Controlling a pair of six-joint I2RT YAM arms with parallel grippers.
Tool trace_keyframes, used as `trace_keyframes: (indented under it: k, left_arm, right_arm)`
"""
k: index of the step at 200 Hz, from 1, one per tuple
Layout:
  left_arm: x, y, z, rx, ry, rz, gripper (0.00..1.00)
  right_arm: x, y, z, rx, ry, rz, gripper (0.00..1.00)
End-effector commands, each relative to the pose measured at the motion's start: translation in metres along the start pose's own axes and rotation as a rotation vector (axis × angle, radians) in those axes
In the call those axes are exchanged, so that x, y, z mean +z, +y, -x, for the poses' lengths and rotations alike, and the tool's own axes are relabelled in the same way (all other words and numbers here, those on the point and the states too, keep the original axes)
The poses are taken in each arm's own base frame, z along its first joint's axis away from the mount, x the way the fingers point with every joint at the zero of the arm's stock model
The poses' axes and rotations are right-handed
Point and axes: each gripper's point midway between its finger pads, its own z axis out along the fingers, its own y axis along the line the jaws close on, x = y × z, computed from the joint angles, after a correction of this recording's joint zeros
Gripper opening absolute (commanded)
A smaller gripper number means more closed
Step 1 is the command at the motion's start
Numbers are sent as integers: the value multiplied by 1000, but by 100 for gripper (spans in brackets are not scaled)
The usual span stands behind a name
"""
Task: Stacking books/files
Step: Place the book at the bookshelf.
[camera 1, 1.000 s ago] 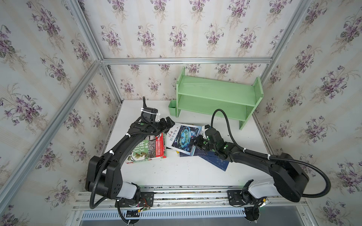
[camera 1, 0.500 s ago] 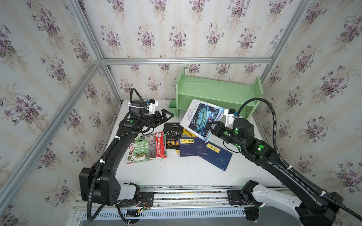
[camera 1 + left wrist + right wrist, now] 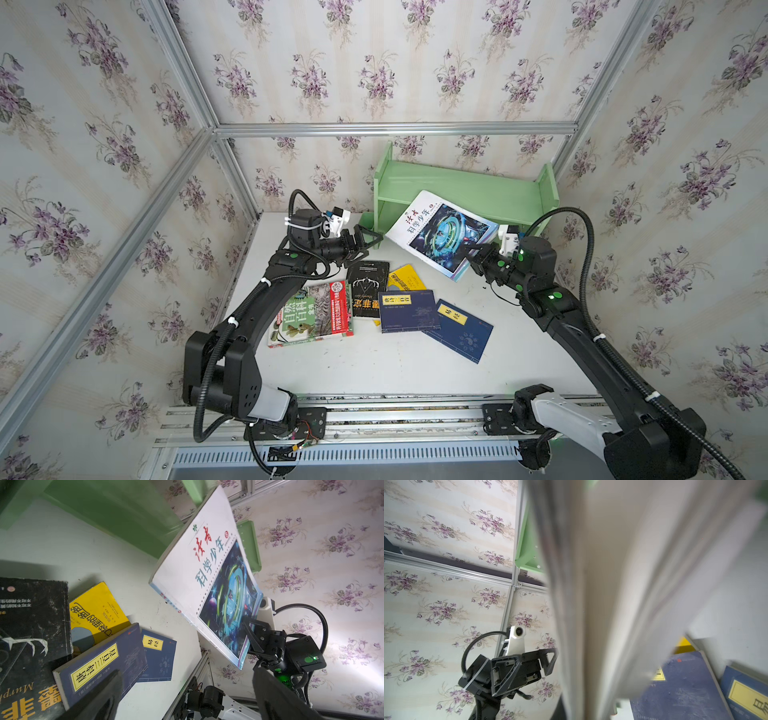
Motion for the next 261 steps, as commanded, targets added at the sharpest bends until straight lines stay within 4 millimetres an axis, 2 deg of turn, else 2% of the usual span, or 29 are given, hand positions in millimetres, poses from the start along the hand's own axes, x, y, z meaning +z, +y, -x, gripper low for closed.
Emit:
trace_keyframes:
  k: [1,43,69,100,125,164,194,237,261]
  left_arm:
    - [11,6,3,-55,-27,18,99]
    - [22,27,-4,-116,-38,71,99]
    - [26,33,-3,-134,-36,81,99]
    - [30,33,1,-141,-33,79,99]
    - [28,30,1,-124,-39,77,99]
    - [26,33,-3,-118,-42,85,99]
    - [27,41,-10,-119,-31,98,99]
    - [48,54,-17,-155,5,111,99]
    - [64,72,-15,-266,-19,145,99]
  right_arm:
    - [2,20,-4,44,34,129,0]
    - [-1,-17,-22,85,49,86,0]
    - [2,-36,-23,88,38,66,0]
    - [12,-24,-24,-28,69,175,0]
    - [12,-16,-20,-60,74,230,0]
    - [14,-21,-15,-37,77,246,0]
    - [24,-28,-5,9,45,279,0]
    - [44,-20,16,45,28,386,0]
    - [52,-22,20,62,46,411,0]
